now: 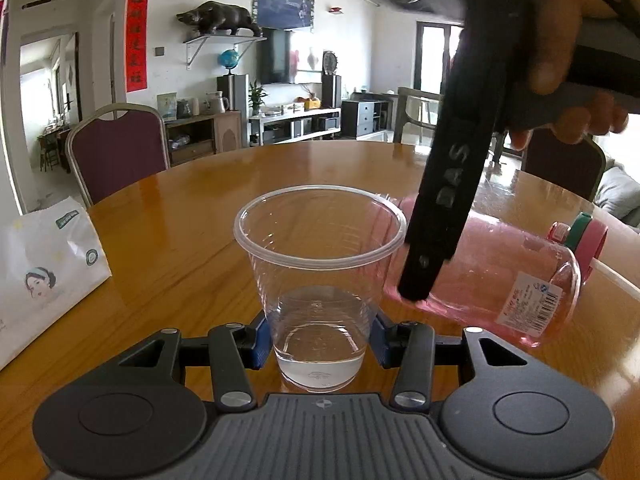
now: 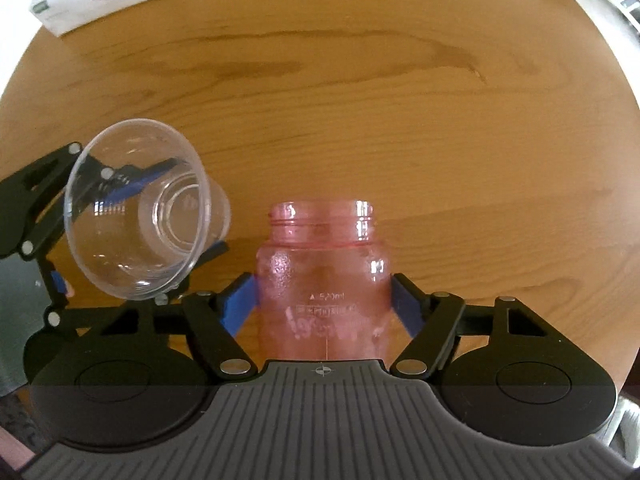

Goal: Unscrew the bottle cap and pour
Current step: 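Tilt the bottle upright with the right tool, away from the cup, then lower the bottle onto the table with the right tool and open it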

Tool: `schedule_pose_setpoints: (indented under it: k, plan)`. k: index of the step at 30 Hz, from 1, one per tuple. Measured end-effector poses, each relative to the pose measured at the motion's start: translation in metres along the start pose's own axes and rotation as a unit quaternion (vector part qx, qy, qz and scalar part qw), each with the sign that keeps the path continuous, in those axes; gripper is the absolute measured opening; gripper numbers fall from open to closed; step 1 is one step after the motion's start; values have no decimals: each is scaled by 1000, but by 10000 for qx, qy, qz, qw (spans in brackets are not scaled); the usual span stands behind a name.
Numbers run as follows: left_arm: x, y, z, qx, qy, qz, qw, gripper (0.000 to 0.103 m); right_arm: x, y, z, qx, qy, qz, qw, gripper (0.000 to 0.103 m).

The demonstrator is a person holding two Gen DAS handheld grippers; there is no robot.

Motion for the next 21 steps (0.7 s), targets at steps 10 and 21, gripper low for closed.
schedule_pose_setpoints:
  k: [10,21]
  plan:
    - [1,0,-1,-31,-25,22,10000,47,24,-76,-83,3502,1179,-183,9290,73]
    - [1,0,2,-102,1,39,9999,47,0,-65,-141,4518,1817,-652,8710,73]
Point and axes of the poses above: each gripper's, at about its wrist camera, not at the fingertips, and y roughly the way its jaws point, x to its right, z to its top, the point moved 6 cm from there along y, roughly the way its jaws point
